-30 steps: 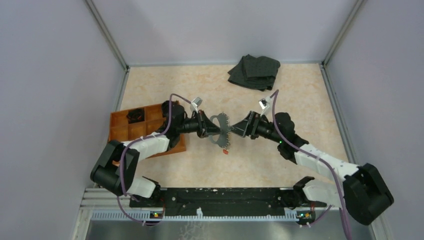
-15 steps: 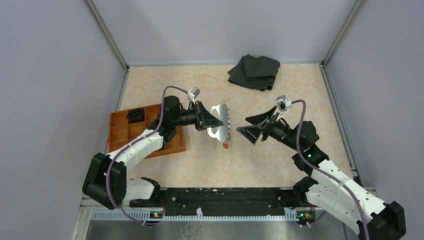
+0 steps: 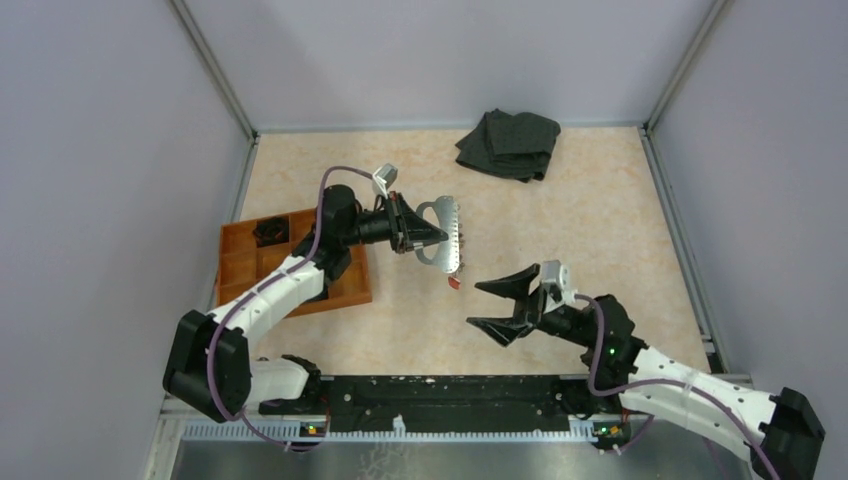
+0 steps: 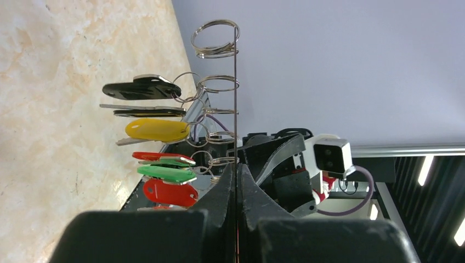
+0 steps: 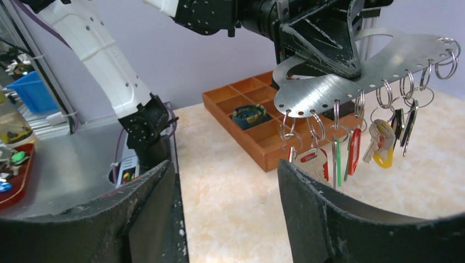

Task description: Remove the keys from the keyring

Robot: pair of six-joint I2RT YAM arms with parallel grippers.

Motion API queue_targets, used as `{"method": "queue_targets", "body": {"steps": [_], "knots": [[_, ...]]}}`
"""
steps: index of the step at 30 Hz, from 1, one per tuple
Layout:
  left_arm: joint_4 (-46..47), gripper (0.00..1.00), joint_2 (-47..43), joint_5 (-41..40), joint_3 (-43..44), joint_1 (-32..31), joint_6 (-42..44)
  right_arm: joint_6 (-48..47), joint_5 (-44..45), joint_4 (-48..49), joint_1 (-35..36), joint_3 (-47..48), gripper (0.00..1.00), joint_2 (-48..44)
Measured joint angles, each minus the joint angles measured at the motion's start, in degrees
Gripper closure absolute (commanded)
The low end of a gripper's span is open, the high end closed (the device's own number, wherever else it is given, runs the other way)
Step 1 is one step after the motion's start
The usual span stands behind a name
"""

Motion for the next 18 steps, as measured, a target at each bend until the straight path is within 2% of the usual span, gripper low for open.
{"method": "queue_targets", "body": {"steps": [6, 9, 14, 18], "knots": [[0.9, 1.0, 0.0, 0.3, 1.2, -0.2, -0.4, -6.8, 1.0, 6.1, 1.2, -2.0, 0.38, 2.6], [1.5, 1.0, 0.0, 0.7, 1.4, -0.5, -0.8, -9.3, 1.0, 7.9, 1.3, -2.0, 0.44, 3.9], [1.8, 1.0, 0.0, 1.1, 1.6, -0.9, -1.2, -11.3, 1.5, 9.3, 1.7, -2.0, 0.52, 6.5], [1.8, 1.0, -0.4, 1.3, 1.7, -1.0, -1.2, -11.5, 2.0, 10.9, 2.3, -2.0, 0.54, 9.6]]}}
